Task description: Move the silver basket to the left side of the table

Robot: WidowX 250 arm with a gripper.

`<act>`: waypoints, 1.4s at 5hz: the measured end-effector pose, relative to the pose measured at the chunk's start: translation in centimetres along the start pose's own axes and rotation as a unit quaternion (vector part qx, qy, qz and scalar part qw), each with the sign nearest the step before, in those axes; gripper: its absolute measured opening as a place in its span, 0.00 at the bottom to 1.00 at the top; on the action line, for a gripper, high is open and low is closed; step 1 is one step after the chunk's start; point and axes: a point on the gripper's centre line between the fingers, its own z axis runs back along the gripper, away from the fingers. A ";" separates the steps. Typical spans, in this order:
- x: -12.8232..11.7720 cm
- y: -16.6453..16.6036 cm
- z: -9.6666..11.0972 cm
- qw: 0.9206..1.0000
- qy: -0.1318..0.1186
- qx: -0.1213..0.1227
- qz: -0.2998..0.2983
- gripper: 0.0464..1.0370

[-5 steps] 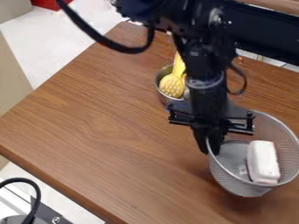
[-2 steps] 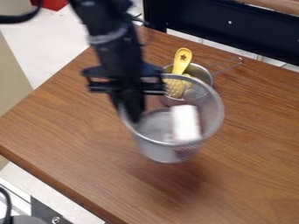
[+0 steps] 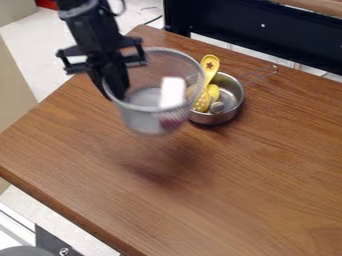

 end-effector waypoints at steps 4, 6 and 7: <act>7.0 5.1 -2.6 0.989 -0.072 -0.006 0.131 0.01; 7.8 4.6 -4.3 0.986 -0.090 -0.001 0.138 0.01; 7.1 4.1 -5.4 0.988 -0.089 0.010 0.125 0.01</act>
